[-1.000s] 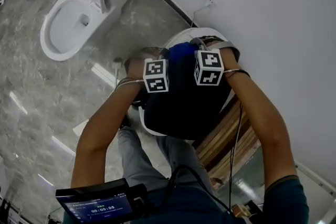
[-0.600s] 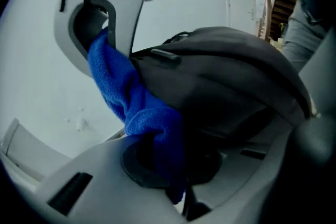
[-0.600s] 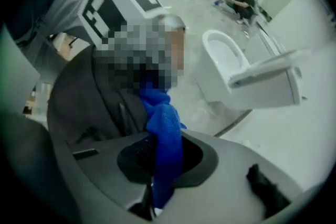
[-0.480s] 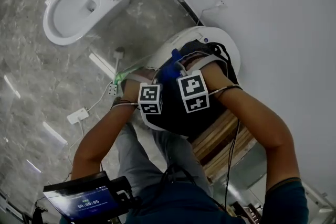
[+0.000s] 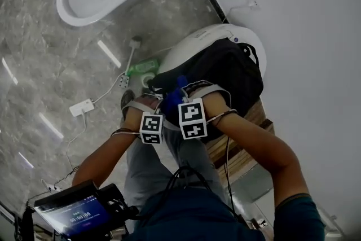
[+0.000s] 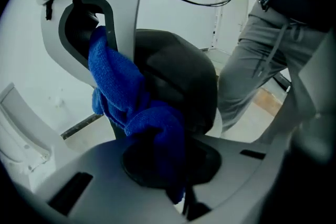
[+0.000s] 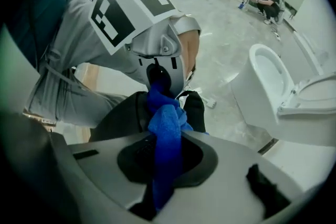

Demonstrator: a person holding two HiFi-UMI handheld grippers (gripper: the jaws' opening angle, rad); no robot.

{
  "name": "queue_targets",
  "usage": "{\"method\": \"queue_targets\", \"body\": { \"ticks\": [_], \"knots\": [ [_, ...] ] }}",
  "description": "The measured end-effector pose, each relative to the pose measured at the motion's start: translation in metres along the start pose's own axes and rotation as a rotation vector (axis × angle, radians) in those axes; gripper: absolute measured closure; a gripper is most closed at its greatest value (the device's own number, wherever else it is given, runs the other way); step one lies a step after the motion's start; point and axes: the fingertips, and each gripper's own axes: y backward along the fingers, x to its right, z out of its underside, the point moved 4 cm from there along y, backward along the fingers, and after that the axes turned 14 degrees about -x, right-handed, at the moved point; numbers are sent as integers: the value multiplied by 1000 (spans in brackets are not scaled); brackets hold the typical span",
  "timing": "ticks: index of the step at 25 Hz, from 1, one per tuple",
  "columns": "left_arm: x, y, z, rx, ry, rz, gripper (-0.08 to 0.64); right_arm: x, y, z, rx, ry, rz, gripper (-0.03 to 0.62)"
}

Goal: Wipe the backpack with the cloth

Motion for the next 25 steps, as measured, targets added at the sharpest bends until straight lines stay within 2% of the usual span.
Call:
{"method": "queue_targets", "body": {
  "ticks": [4,6,8,12,14,16,17,19,21,23,24,25],
  "knots": [
    [29,6,10,-21,103,59,531,-23,5,-33,7,-125,17,561],
    [50,7,11,-30,149,103,531,-38,11,-50,37,-219,4,561],
    [62,6,12,-28,218,114,531,-52,11,-63,76,-323,4,561],
    [64,3,21,-10,420,181,531,-66,-1,-74,181,-589,19,561],
    [67,4,22,14,521,208,531,-69,-4,-72,285,-761,15,561],
    [69,15,22,47,585,202,531,-75,3,-68,480,-1015,-12,561],
    [68,23,27,53,587,189,531,-80,5,-68,613,-1189,-55,561],
    [61,33,53,17,534,152,531,-87,-1,-74,886,-1579,-176,561],
    [49,31,81,-57,458,118,531,-90,-19,-85,1095,-1897,-278,561],
    [31,23,95,-120,381,93,531,-91,-37,-94,1260,-2143,-372,561],
    [22,19,93,-137,347,87,531,-94,-43,-94,1325,-2242,-400,561],
    [17,15,86,-145,318,91,531,-98,-46,-91,1370,-2313,-393,561]
  ]
}}
